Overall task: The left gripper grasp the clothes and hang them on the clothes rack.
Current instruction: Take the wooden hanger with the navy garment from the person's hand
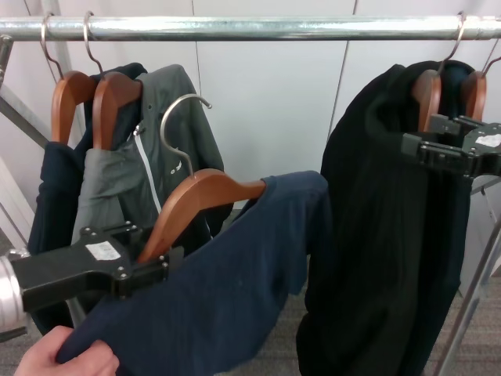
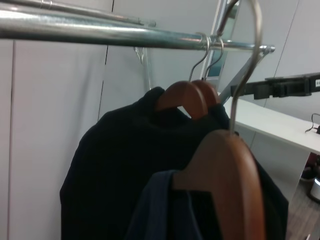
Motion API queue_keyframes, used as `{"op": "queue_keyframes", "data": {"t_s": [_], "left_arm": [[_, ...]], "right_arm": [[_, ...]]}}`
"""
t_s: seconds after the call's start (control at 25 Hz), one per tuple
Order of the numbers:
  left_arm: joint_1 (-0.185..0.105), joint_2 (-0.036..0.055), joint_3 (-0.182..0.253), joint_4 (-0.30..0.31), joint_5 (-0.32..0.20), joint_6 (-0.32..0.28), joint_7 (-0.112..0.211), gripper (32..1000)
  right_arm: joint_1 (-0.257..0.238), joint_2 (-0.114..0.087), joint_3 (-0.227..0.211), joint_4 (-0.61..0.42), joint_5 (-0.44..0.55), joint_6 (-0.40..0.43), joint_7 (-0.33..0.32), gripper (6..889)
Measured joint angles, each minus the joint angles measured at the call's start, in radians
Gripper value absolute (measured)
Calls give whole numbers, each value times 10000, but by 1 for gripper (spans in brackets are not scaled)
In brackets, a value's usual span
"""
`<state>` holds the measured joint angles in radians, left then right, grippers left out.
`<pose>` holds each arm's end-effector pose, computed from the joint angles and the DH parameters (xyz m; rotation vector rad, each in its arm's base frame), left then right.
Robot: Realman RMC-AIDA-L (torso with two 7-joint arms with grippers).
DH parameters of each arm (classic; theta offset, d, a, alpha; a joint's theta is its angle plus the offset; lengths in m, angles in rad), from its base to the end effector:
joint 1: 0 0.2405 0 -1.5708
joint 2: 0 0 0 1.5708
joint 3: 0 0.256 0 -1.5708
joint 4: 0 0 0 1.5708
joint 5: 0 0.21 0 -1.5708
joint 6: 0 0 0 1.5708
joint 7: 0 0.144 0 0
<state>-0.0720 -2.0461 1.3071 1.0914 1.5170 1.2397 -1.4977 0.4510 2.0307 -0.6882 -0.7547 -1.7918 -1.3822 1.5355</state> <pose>-0.2753 0.2792 0.0090 -2.5236 -0.6451 -0.6494 0.2858 0.3555 0.0590 -2.3492 0.7828 0.7647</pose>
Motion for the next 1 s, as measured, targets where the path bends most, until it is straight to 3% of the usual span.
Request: {"op": "queue_keyframes", "data": {"t_s": [0.16,0.36,0.56,1.0], "left_arm": [[-214,-41,112,-340,3,-550,7,604],[-441,-35,110,-660,-35,-662,26,602],[-511,-20,40,-687,-45,-627,-66,434],[-554,-17,71,-698,-59,-574,-71,242]], "right_arm": [[5,25,-29,0,5,46,0,817],[14,45,-35,0,11,47,0,817],[16,49,-36,0,17,47,0,817],[16,49,-35,-1,18,47,0,817]]}}
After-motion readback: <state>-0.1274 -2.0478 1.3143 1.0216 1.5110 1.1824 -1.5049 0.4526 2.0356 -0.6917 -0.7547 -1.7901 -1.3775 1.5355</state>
